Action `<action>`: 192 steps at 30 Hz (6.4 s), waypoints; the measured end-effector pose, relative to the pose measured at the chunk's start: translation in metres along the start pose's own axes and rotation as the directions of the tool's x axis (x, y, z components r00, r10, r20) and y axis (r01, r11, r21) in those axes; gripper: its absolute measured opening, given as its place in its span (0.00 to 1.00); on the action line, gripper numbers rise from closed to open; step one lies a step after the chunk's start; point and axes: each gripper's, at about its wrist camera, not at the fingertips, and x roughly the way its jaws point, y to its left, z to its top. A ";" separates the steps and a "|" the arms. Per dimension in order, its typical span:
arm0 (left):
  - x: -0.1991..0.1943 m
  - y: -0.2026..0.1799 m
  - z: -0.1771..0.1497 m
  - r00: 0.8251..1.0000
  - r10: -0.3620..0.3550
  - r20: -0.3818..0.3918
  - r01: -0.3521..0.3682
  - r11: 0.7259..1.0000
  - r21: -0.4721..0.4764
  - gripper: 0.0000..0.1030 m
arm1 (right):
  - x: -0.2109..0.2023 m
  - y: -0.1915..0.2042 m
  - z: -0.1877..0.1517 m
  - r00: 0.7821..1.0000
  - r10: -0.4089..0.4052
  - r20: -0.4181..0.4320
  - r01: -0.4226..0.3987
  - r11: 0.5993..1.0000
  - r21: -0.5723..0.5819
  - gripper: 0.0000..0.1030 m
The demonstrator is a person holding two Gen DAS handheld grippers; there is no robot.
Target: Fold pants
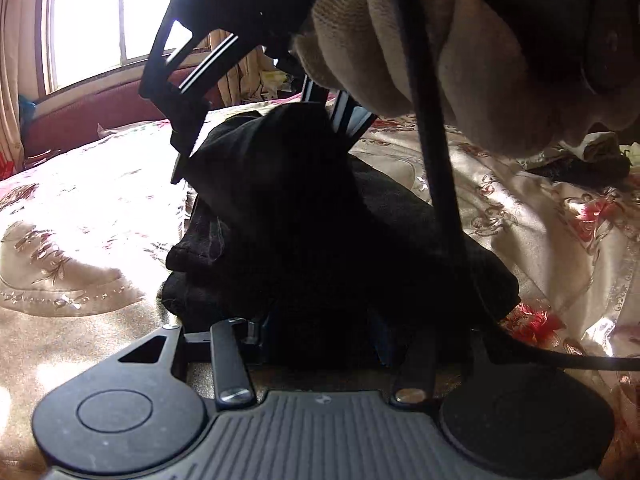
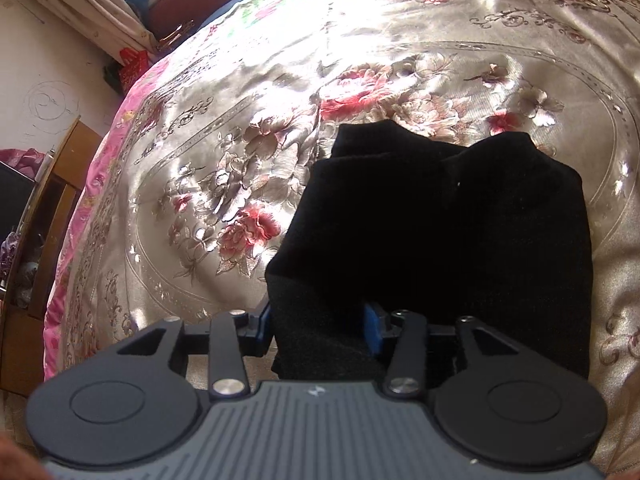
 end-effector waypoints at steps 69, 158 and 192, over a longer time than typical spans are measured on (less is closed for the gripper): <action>-0.003 0.052 0.060 0.939 0.314 -0.139 -0.326 0.943 -0.069 0.78 | -0.068 -0.088 -0.009 0.967 0.056 0.250 0.036 0.936 -0.349 0.50; 0.007 0.042 0.067 0.956 0.264 -0.128 -0.272 0.961 -0.056 0.83 | -0.065 -0.127 -0.050 0.938 -0.204 0.281 0.263 0.945 -0.192 0.92; 0.076 0.092 0.063 0.960 -0.179 -0.216 0.133 0.968 -0.213 0.99 | -0.009 -0.150 -0.022 0.997 0.053 0.059 -0.044 0.988 -0.146 0.95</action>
